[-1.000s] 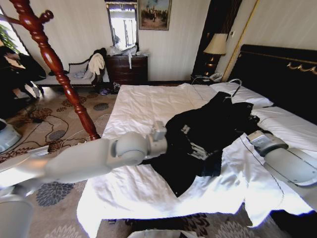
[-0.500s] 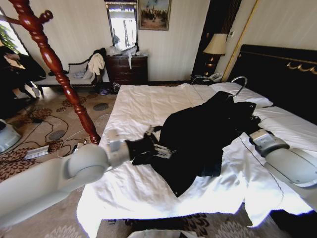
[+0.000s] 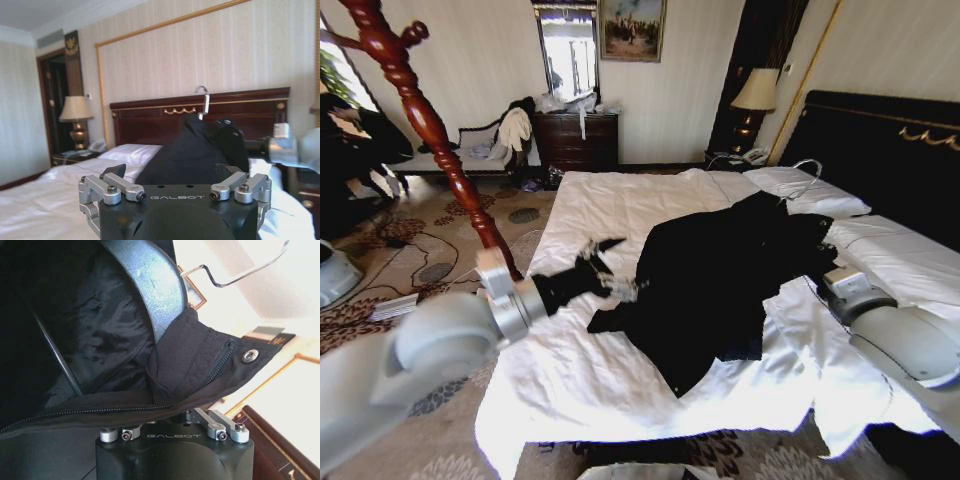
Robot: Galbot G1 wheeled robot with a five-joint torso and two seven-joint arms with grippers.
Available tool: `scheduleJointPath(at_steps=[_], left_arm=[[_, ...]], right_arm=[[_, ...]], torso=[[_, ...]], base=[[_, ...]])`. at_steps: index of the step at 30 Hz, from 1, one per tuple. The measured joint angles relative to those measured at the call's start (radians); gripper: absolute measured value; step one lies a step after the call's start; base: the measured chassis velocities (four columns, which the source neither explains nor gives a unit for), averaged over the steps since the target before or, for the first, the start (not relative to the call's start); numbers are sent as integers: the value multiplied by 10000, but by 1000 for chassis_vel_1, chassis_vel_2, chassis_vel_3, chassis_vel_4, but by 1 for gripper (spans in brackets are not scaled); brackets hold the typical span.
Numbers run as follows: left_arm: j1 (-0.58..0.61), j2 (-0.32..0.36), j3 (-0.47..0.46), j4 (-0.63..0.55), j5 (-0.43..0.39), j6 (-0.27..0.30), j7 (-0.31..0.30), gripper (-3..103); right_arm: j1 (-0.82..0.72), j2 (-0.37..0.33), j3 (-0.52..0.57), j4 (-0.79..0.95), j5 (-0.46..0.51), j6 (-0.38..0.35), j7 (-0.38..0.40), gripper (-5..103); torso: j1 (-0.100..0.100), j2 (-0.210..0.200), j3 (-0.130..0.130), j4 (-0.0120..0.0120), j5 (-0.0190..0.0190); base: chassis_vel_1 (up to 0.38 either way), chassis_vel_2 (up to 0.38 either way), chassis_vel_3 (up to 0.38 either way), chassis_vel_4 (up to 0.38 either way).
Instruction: Pick up the clothes from the bed and hang them on the clothes hanger.
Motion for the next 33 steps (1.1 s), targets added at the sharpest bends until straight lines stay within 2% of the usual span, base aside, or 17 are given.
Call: scheduleJointPath(at_steps=[4,6,8,9,10,14,19,21,23,27,33], left_arm=[[-1302,138,275,319,-1044,18,269,100],[-1641,68,505,423,-1140,19,354,100],[-2444,-234,1192,691,-1360,69,482,100],[-3204,-606,1989,937,-1508,97,505,100],[-3204,-606,1989,937,-1508,97,505,100],[-5404,-2045,4659,1697,-1211,108,498,100],[-6099,-2423,5442,2207,-934,174,564,100],[-6589,-2507,5926,2846,-587,203,785,100],[-6736,-2565,6049,3017,-519,203,856,100],[-7221,-3109,6513,3572,-513,191,987,100],[-7649,-4015,7176,3927,-410,184,1027,100]], right_arm=[[54,-63,-1,6,-477,203,-49,20],[58,-92,-1,18,-530,227,-51,20],[60,-138,12,42,-687,306,-61,20],[37,-145,69,56,-790,369,-65,20],[37,-145,69,56,-790,369,-65,20],[-40,-38,191,159,-950,450,-74,20],[-78,28,257,202,-1007,485,-93,20],[-64,81,258,204,-1183,593,-134,20],[-59,104,244,205,-1253,622,-144,20],[-52,242,237,183,-2002,883,-272,20],[-99,283,341,184,-2408,1071,-308,20]], torso=[[0,0,-1,1,0],[0,0,0,1,1],[0,0,0,2,-1],[0,0,0,3,-3],[0,0,0,3,-3],[2,-1,2,-10,4],[2,-1,1,-6,5],[1,-1,2,7,-4],[2,-1,2,9,-3],[2,-1,1,-4,0],[1,-1,1,0,0]], base=[[0,0,0,0],[0,0,0,0],[0,0,0,0],[0,0,0,0],[0,0,0,0],[0,0,0,0],[0,0,0,0],[0,0,0,0],[0,0,0,0],[0,0,0,0],[0,0,0,0]])
